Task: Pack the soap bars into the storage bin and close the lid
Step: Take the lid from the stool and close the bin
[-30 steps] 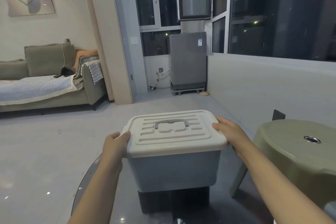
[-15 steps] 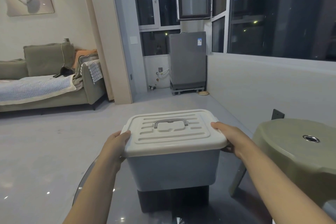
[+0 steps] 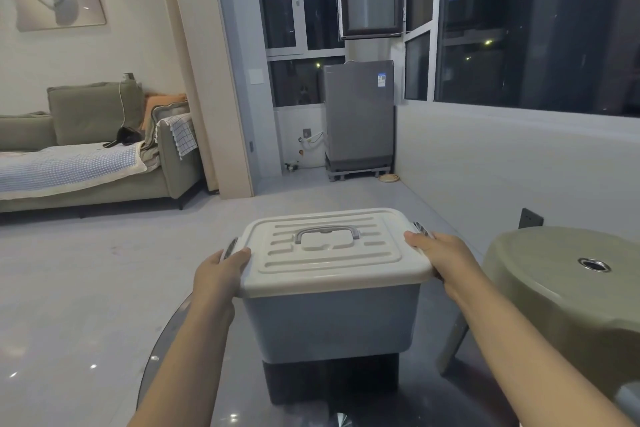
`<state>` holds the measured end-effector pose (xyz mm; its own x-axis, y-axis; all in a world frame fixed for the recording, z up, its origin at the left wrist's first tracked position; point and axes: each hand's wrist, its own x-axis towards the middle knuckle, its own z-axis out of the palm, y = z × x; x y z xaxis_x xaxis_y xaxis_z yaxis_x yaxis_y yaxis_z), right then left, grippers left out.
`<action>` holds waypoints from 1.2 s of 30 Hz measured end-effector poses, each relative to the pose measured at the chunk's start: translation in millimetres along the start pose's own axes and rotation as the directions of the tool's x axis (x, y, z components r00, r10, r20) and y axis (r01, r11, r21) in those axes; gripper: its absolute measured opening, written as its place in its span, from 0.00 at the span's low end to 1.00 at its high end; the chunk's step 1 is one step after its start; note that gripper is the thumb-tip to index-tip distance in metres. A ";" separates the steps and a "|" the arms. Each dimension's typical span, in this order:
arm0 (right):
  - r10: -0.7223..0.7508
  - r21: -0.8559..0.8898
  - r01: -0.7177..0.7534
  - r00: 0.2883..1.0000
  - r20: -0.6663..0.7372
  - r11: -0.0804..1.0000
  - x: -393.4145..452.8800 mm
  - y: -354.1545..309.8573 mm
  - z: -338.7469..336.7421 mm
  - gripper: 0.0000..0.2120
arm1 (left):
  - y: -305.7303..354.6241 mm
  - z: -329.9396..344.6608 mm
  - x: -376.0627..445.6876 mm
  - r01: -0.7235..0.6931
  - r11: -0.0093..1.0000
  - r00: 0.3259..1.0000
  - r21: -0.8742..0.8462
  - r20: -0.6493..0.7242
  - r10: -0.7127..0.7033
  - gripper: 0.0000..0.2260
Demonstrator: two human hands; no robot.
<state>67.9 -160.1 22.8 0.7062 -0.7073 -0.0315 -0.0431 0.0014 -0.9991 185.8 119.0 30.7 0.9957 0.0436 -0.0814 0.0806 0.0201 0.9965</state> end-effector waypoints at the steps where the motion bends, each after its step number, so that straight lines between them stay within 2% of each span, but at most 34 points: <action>1: -0.008 -0.007 0.008 1.000 0.014 1.000 0.5 -0.2 -0.4 0.04 | 0.5 -0.4 -0.5 0.000 1.000 1.000 0.009 0.003 0.000 0.12; 7: -0.060 -0.087 0.062 0.998 0.029 0.994 5.8 -1.8 -2.0 0.10 | 1.5 -0.5 2.6 -0.079 0.994 0.997 0.072 -0.018 0.080 0.04; 11: -0.068 -0.117 0.068 0.998 -0.002 0.991 8.5 -2.6 -0.6 0.11 | 0.1 0.2 7.3 -0.131 0.981 0.991 0.142 -0.021 0.135 0.04; 16: -0.096 -0.139 0.093 0.995 -0.021 0.986 10.2 -3.2 0.9 0.16 | 0.5 -0.5 11.2 -0.146 0.967 0.988 0.208 -0.026 0.155 0.04; 20: -0.188 -0.247 0.177 0.982 -0.020 0.953 7.5 -4.7 2.7 0.11 | 0.0 0.0 12.9 -0.182 0.949 0.981 0.257 -0.011 0.191 0.08; 26: -0.182 -0.245 0.181 0.983 0.018 0.952 9.1 -2.5 0.4 0.12 | -2.1 0.9 16.8 -0.258 0.885 0.960 0.388 0.002 0.279 0.09; 36: -0.181 -0.193 0.190 0.981 0.062 0.963 17.8 -3.6 3.7 0.08 | -0.5 6.3 23.5 -0.246 0.915 0.964 0.320 -0.015 0.265 0.10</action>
<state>83.2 -170.0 25.7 0.7445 -0.6509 0.1485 -0.0439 -0.2697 -0.9620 209.5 113.7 28.4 0.9807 0.0626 0.1853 -0.1572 -0.3117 0.9371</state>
